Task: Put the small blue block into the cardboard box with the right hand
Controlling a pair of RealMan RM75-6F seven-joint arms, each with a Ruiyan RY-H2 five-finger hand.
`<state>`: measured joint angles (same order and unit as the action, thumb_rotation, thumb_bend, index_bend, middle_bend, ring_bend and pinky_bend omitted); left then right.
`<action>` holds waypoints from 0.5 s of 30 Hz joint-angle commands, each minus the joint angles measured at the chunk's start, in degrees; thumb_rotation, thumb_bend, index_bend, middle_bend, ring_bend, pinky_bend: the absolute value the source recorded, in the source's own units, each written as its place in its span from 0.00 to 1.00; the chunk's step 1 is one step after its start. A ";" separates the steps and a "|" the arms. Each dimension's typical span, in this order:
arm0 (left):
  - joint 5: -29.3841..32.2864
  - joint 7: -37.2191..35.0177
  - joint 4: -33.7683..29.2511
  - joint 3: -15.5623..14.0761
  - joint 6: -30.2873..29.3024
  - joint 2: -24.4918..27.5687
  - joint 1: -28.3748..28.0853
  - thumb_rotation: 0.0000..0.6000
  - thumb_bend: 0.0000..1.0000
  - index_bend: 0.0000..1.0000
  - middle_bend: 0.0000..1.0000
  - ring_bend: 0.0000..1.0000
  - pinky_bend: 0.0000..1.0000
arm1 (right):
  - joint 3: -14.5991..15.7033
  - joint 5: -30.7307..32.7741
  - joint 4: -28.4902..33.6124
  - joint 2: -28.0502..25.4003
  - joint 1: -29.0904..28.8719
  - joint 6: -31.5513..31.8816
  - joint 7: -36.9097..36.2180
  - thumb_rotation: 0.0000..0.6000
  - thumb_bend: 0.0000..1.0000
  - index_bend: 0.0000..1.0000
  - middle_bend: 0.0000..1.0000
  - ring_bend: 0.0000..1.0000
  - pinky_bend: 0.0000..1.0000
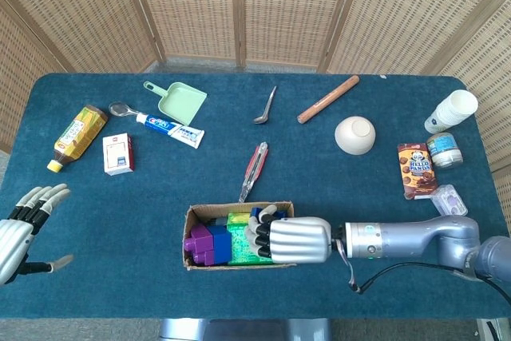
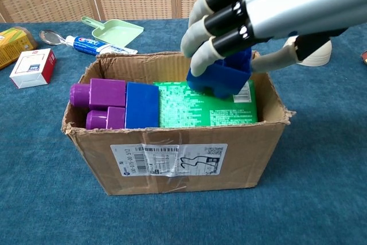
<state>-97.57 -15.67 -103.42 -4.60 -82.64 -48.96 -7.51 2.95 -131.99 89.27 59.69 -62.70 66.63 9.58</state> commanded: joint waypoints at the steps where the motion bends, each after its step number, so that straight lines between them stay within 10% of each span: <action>1: -0.01 -0.03 0.01 -0.07 -0.04 0.06 0.06 1.00 0.07 0.03 0.00 0.00 0.05 | 0.00 0.22 -0.51 0.61 -0.23 -0.74 -0.27 1.00 0.46 0.30 0.40 0.33 0.51; 5: 0.30 -0.34 0.27 -0.05 -0.31 0.14 0.25 1.00 0.07 0.03 0.00 0.00 0.05 | -0.65 3.21 0.71 -0.11 0.62 -2.91 0.82 1.00 0.28 0.02 0.17 0.23 0.45; 8: 0.18 -0.48 0.32 -0.03 -0.47 0.15 0.26 1.00 0.07 0.03 0.00 0.00 0.05 | -1.17 5.07 2.73 -0.90 0.97 -4.41 1.42 1.00 0.09 0.00 0.01 0.07 0.40; 15: 0.10 -0.77 0.54 -0.16 -0.84 0.23 0.52 1.00 0.07 0.03 0.00 0.00 0.05 | -1.37 6.63 5.48 -2.18 1.67 -5.06 1.06 1.00 0.00 0.00 0.00 0.00 0.35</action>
<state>-97.47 -16.43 -102.90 -4.76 -83.46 -48.73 -7.00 1.66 -125.29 94.67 57.64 -61.17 61.56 10.42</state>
